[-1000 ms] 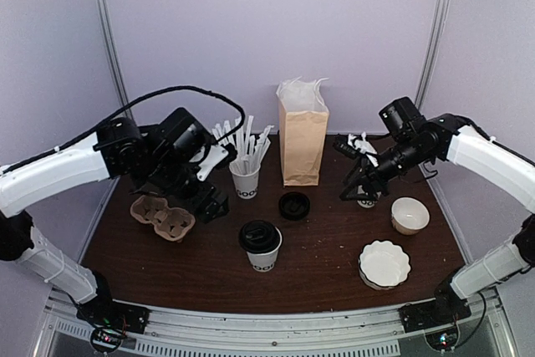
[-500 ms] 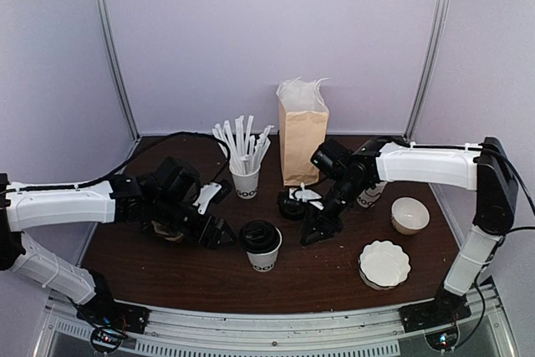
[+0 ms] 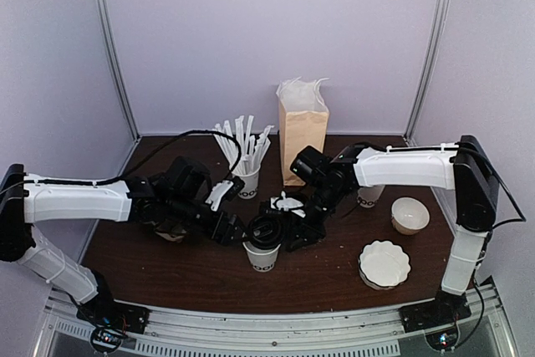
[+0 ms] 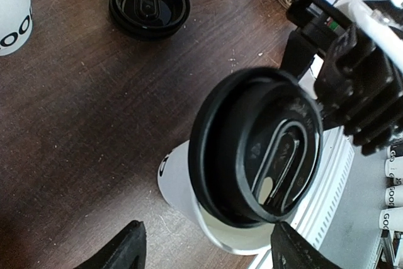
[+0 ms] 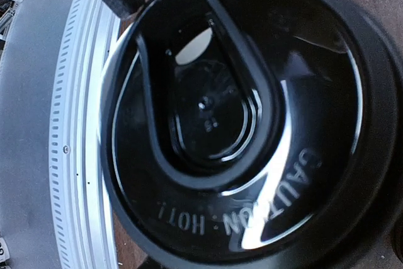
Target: Pack the takeout coffee
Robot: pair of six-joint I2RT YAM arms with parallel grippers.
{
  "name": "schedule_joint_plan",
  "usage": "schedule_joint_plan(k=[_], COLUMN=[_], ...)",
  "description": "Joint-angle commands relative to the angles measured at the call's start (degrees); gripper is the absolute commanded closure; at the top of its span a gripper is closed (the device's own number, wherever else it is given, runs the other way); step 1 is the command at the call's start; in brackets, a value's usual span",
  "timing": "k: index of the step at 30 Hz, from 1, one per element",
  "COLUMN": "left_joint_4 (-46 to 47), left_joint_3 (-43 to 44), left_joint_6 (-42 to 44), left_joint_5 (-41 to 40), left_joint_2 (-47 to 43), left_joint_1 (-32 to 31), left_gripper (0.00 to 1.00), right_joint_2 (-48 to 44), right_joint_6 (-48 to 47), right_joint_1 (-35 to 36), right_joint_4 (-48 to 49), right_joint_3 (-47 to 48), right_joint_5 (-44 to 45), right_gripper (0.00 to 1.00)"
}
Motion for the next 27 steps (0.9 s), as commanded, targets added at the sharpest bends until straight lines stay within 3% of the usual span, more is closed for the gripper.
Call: schedule_joint_plan(k=[1,9,17,27], left_joint_4=[1.2,-2.13,-4.54,-7.8], left_joint_3=[1.58,0.46,0.62,1.31], left_joint_6=[-0.33,2.23,3.84,7.02], left_joint_5=[1.34,-1.41,-6.58,-12.84], left_joint_2=[0.62,-6.74,-8.32,-7.18], left_joint_1=[0.36,0.38,0.39,1.44], left_gripper=[0.29,0.21,0.2,0.21], right_joint_2=[-0.22,-2.78,-5.95,-5.51], right_joint_6=[-1.05,-1.99,-5.18,-5.17], right_joint_1=[0.14,0.14,-0.99,-3.23], right_joint_4=[-0.19,-0.94,-6.42,-1.94], right_joint_3=[1.18,0.05,0.42,3.57], right_joint_5=[1.0,3.24,5.4,11.54], right_gripper=[0.7,0.65,0.61,0.69])
